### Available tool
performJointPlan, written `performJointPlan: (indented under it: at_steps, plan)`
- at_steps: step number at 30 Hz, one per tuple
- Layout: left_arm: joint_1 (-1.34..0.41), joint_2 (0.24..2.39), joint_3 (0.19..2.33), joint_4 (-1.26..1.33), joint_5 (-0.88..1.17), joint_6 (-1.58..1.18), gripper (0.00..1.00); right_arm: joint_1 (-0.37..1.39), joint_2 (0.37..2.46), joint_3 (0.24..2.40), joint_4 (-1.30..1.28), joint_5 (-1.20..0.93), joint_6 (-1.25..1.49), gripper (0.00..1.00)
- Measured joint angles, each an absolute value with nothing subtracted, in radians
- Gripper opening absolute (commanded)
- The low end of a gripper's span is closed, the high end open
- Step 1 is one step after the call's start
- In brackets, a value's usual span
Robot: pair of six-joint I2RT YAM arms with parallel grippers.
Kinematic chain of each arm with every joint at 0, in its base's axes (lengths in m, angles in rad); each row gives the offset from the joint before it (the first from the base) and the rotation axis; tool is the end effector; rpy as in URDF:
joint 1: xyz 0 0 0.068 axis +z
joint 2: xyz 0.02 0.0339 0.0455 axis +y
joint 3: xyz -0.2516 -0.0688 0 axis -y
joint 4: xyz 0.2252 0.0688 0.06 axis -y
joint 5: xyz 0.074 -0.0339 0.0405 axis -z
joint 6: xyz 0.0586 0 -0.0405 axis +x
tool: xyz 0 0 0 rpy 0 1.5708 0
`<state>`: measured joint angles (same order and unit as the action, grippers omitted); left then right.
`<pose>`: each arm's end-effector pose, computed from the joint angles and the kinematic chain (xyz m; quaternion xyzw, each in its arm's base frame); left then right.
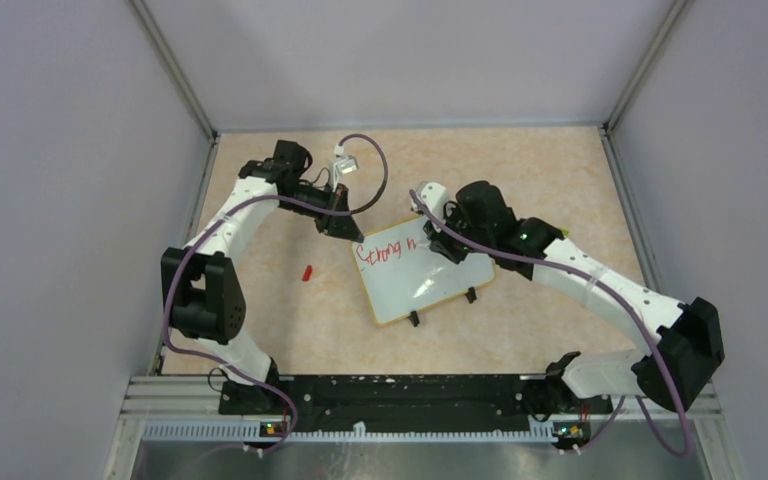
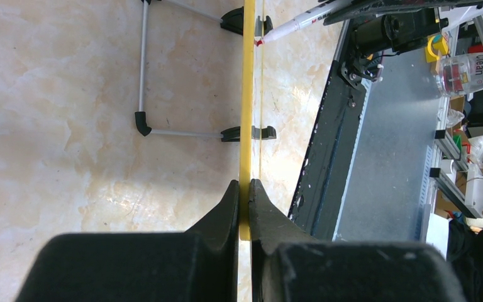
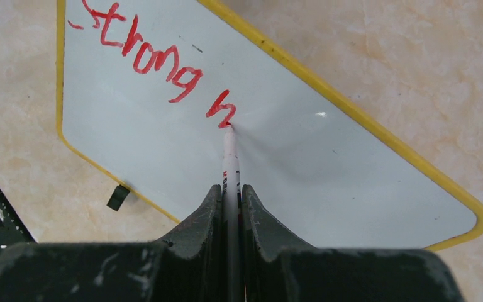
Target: Write a sentence on the whiteboard
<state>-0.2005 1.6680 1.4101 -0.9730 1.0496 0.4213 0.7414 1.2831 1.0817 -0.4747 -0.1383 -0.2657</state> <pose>0.2955 -0.1119 0.2672 0.3416 0.7861 -0.4747 0.1999 0.2042 0.1979 0.2859 -0.4602 0.7734 0.1622 0.4047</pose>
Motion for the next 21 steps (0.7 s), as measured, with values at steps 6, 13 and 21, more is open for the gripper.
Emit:
performJointPlan:
  at_steps: [6,13,21]
  plan:
    - [-0.200,1.668,1.410,-0.974,1.050,0.421,0.00,0.738,1.284,1.110,-0.464,-0.115,-0.267,0.00]
    - [-0.200,1.668,1.410,-0.974,1.050,0.421,0.00,0.730,1.285,1.114,-0.458,-0.106,-0.269,0.00]
    - [-0.200,1.668,1.410,-0.973,1.049,0.421,0.00,0.727,1.282,1.105,-0.457,-0.106,-0.270,0.00]
